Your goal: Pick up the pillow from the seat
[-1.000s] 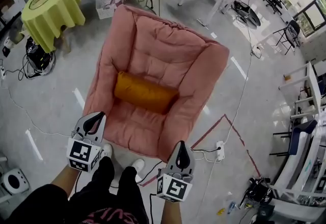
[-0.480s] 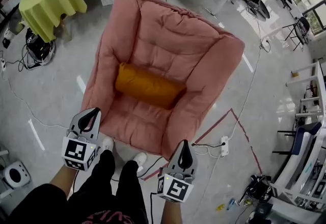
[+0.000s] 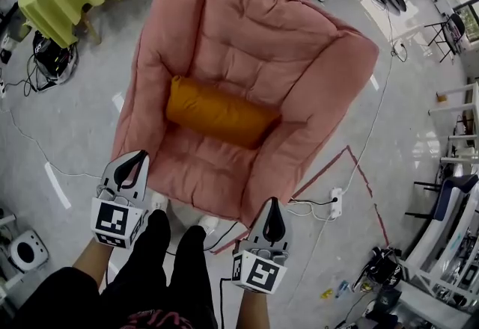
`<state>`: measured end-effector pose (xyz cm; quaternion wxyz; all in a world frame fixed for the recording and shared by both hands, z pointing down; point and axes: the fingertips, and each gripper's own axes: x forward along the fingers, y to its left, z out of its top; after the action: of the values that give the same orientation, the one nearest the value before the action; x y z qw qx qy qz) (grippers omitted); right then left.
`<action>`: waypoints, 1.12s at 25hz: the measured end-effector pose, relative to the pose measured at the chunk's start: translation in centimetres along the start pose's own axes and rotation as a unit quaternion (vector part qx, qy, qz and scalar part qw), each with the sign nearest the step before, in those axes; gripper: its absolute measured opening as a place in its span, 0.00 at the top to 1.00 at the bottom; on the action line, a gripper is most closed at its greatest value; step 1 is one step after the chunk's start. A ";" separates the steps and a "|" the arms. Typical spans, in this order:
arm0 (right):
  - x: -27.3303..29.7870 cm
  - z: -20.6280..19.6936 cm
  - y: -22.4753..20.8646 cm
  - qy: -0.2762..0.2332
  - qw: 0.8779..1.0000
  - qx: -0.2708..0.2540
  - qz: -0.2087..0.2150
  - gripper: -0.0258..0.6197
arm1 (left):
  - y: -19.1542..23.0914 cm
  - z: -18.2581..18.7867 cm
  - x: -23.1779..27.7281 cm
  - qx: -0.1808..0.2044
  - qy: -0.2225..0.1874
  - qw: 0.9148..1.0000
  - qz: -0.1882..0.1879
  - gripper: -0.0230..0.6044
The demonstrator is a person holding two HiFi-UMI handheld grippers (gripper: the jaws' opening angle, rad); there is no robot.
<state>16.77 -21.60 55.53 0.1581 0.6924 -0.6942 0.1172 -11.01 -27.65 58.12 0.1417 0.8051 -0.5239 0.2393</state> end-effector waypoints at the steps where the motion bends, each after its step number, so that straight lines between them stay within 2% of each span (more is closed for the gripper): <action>1: 0.2 -0.4 0.0 0.003 1.000 0.001 0.001 0.93 | -0.1 -0.4 0.3 -0.001 0.003 1.000 -0.002 0.95; 12: 3.3 -4.0 0.7 0.026 1.000 0.006 0.009 0.93 | 0.6 -3.6 3.6 -0.009 0.025 1.000 -0.005 0.95; 18: 6.1 -5.0 1.5 0.049 0.998 0.008 0.043 0.92 | 1.0 -4.1 6.2 -0.014 0.040 0.999 -0.026 0.92; 19: 6.7 -5.2 1.6 0.054 0.997 0.013 0.051 0.91 | 1.1 -4.2 6.9 -0.016 0.045 0.998 -0.031 0.82; 20: 7.3 -5.4 1.7 0.060 0.996 0.021 0.059 0.84 | 1.1 -4.4 7.5 -0.018 0.049 0.998 -0.035 0.76; 21: 7.9 -5.6 1.8 0.065 0.995 0.030 0.066 0.77 | 1.1 -4.5 8.2 -0.020 0.053 0.998 -0.038 0.75; 25: 10.5 -7.0 2.0 0.085 0.992 0.041 0.084 0.66 | 1.3 -5.4 11.1 -0.025 0.072 0.996 -0.052 0.65; 28: 12.8 -8.9 2.3 0.113 0.986 0.059 0.107 0.55 | 1.4 -6.8 13.5 -0.038 0.092 0.994 -0.054 0.57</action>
<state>15.10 -30.03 68.71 0.1812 0.6048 -0.7336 0.2515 -9.37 -35.48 71.01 0.2328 0.8005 -0.4733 0.2846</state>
